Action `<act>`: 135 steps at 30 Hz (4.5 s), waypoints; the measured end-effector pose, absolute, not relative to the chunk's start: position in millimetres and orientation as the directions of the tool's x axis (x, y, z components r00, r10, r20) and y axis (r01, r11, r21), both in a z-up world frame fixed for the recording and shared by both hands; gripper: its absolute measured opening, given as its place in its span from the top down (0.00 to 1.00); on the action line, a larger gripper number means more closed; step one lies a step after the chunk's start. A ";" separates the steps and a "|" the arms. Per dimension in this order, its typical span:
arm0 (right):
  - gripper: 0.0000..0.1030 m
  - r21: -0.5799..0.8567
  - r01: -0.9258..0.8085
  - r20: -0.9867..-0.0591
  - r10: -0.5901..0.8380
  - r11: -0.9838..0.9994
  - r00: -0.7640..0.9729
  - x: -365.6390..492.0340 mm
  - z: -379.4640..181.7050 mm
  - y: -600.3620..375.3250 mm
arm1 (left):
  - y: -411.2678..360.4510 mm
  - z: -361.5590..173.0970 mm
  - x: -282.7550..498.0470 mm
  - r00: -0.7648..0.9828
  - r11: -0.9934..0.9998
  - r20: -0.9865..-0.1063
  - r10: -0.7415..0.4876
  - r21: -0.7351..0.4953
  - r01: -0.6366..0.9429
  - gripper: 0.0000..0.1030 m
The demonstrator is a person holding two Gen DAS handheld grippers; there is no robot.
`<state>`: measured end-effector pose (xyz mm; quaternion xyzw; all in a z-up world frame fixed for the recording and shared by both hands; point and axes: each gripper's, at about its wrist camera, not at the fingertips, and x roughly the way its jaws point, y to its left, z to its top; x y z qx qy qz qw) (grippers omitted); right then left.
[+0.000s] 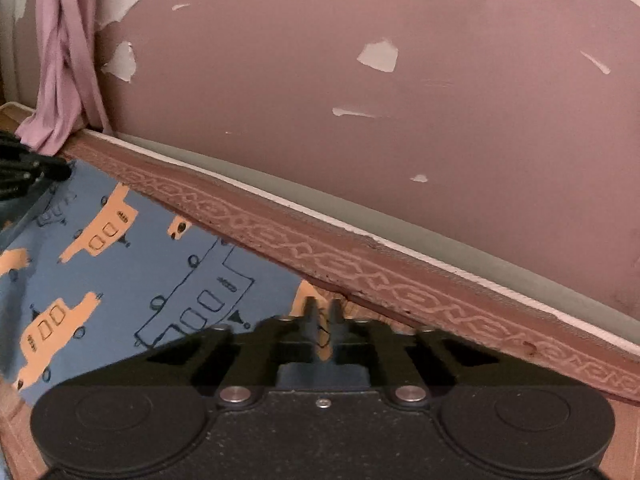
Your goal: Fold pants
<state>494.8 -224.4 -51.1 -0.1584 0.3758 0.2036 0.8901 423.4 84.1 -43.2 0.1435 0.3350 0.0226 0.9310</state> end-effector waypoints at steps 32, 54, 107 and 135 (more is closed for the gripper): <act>0.01 -0.196 -0.794 -0.705 0.481 0.575 0.522 530.6 -28.7 -152.5 | 217.4 -28.1 393.7 0.744 0.992 -0.664 -0.072 0.034 0.126 0.00; 0.47 -0.074 -0.791 -0.838 0.393 0.607 0.379 586.3 -52.6 -130.0 | 173.0 -47.6 397.1 0.638 0.937 -0.769 -0.038 0.194 0.289 0.98; 1.00 -0.837 -0.514 -0.462 0.265 0.186 0.847 219.7 22.4 -152.9 | 104.3 16.4 154.9 0.948 0.599 -0.311 -0.069 0.747 0.289 0.98; 1.00 -0.629 -0.670 -0.672 0.158 0.395 0.724 96.4 -67.0 -131.7 | 101.1 -57.4 105.4 0.752 0.399 -0.654 -0.078 0.671 0.625 0.98</act>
